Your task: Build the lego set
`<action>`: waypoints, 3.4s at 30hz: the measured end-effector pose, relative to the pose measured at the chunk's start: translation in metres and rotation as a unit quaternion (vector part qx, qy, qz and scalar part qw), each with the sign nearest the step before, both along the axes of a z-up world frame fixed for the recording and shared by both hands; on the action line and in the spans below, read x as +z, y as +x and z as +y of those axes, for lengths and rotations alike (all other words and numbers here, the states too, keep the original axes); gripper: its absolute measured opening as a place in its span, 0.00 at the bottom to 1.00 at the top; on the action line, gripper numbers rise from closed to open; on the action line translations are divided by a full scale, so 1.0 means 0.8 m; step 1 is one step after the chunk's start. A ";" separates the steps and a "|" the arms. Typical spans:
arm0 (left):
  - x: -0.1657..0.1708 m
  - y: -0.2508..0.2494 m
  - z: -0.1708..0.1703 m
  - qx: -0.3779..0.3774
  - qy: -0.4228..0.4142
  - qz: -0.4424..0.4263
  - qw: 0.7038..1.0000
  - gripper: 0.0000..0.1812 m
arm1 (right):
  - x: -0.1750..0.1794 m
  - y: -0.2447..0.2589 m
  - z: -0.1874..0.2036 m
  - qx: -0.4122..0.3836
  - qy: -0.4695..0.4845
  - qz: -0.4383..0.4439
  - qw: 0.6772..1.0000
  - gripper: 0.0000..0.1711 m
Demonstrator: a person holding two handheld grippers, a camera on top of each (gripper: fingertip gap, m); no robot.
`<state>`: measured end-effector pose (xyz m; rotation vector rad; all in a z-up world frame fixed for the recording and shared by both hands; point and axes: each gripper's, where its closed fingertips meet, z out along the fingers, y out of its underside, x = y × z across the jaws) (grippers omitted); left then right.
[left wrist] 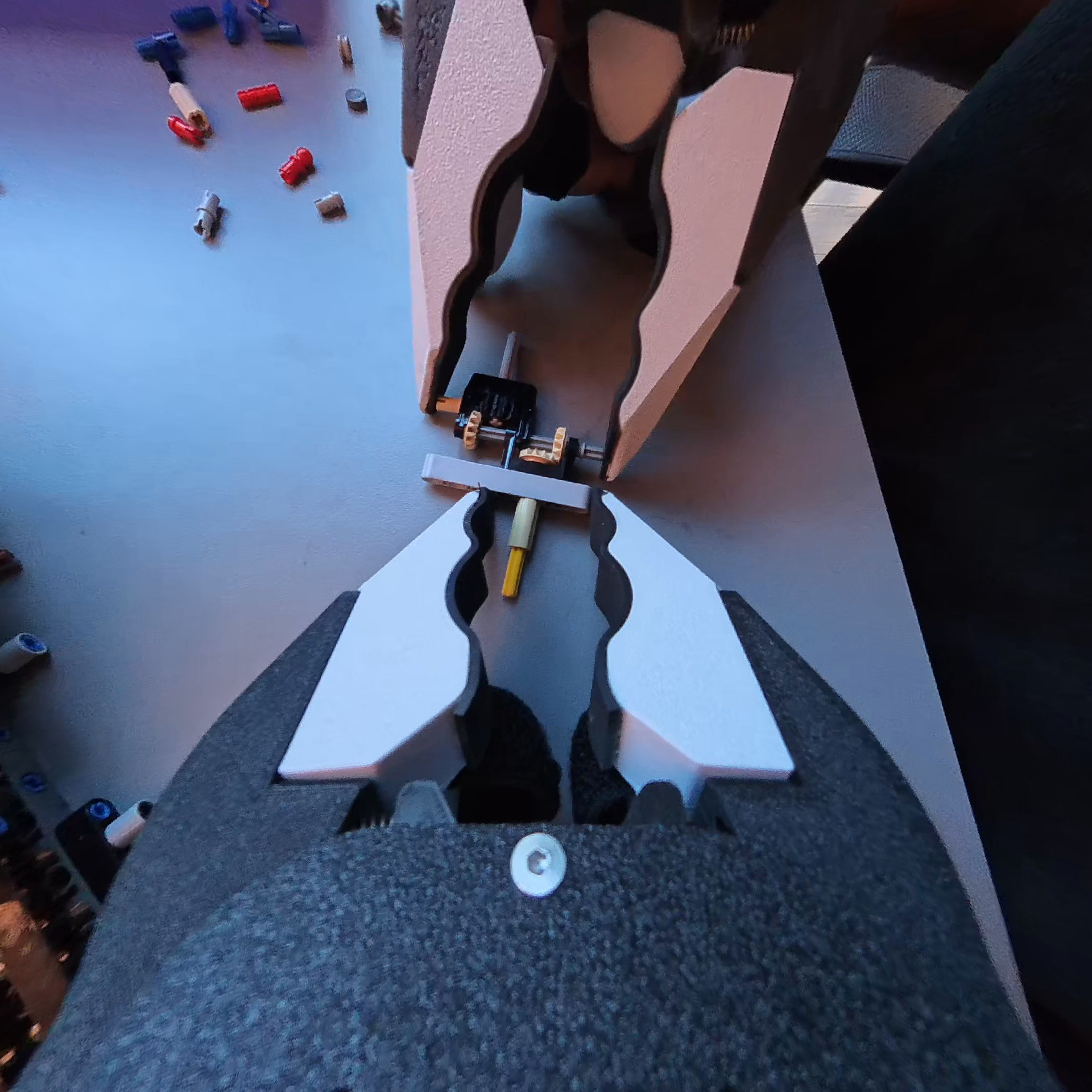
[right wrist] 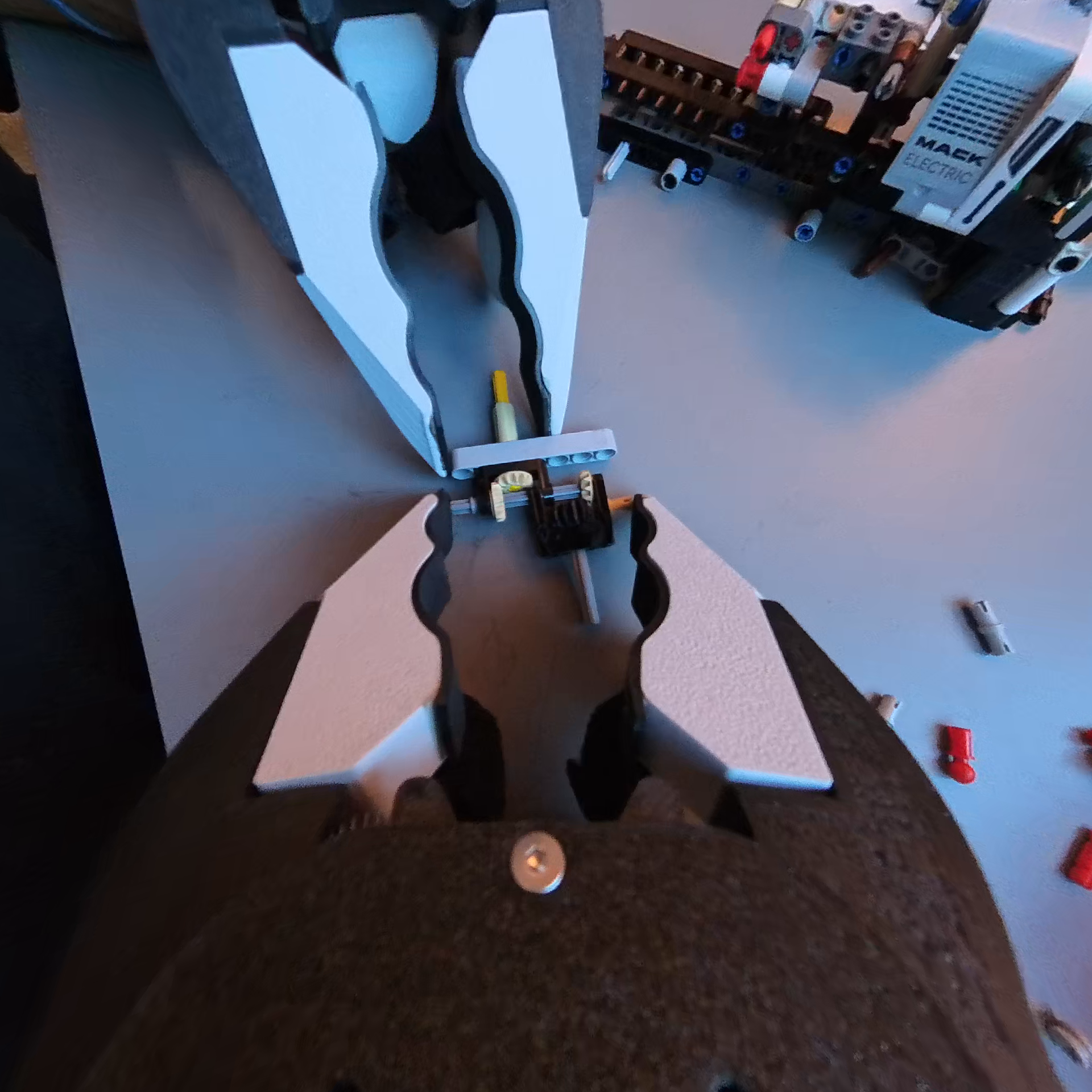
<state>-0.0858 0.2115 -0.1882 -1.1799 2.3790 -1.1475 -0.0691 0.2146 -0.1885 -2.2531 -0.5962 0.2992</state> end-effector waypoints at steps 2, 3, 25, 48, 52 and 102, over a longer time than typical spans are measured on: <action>-0.001 0.000 0.000 0.000 0.009 -0.007 1.000 0.17 | 0.000 0.000 0.000 -0.002 0.000 0.001 1.000 0.35; -0.001 0.000 0.000 0.000 0.014 -0.010 1.000 0.17 | 0.000 0.000 0.000 -0.003 -0.001 0.001 1.000 0.35; -0.002 -0.001 0.001 -0.012 0.041 -0.029 0.999 0.17 | -0.001 -0.001 0.000 0.002 -0.003 -0.009 1.000 0.35; -0.002 0.001 -0.002 -0.008 0.045 -0.032 0.998 0.16 | 0.002 0.000 -0.003 0.083 -0.055 -0.150 0.984 0.33; -0.002 0.001 -0.002 -0.007 0.047 -0.034 0.998 0.16 | -0.001 -0.004 -0.006 0.087 -0.080 -0.120 0.986 0.30; -0.002 0.004 -0.006 -0.004 0.033 -0.022 0.999 0.14 | -0.003 -0.008 -0.014 0.062 -0.017 -0.051 0.997 0.25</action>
